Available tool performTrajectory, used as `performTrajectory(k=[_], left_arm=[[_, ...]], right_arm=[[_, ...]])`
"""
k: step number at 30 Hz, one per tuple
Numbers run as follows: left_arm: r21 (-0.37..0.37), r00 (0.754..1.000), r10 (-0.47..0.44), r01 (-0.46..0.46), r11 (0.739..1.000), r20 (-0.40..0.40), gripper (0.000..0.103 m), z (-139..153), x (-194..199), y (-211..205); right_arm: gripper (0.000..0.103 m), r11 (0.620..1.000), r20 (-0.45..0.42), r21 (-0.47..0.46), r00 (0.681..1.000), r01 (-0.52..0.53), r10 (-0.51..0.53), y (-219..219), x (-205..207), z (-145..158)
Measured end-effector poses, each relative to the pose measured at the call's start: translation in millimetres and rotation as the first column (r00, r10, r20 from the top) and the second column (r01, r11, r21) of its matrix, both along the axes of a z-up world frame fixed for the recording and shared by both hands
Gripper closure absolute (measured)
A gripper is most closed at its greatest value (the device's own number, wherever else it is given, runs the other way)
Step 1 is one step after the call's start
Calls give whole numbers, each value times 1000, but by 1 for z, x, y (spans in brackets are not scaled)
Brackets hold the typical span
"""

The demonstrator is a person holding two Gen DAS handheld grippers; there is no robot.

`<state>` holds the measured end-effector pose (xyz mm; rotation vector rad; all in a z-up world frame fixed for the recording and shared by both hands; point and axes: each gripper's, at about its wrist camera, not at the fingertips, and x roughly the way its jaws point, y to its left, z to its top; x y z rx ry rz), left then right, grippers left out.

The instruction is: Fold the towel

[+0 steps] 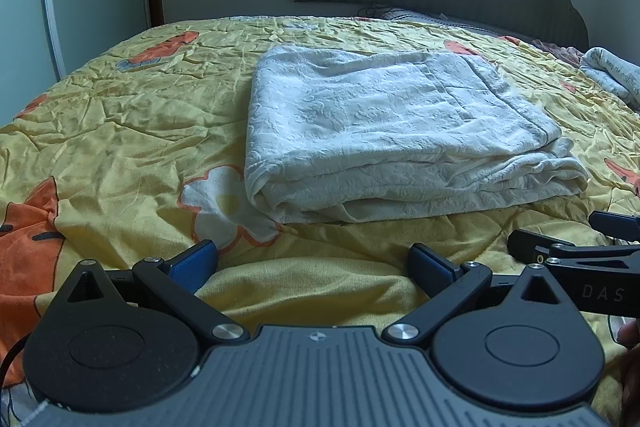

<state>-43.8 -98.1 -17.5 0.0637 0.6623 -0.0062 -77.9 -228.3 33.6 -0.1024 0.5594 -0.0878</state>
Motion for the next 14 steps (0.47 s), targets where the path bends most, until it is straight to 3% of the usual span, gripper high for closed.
performTrajectory(k=[5,10,14], left_arm=[[-2,1000,-1,1,1000,1,0,0,0,0],[-82,999,15,-12,997,30,2,2,-4,11],[-49,1000,18,-17,999,24,0,2,-4,6]], right_arm=[[0,1000,0,0,1000,0,0,0,0,0],[0,1000,0,0,1000,0,0,0,0,0],[0,1000,0,0,1000,0,0,0,0,0]])
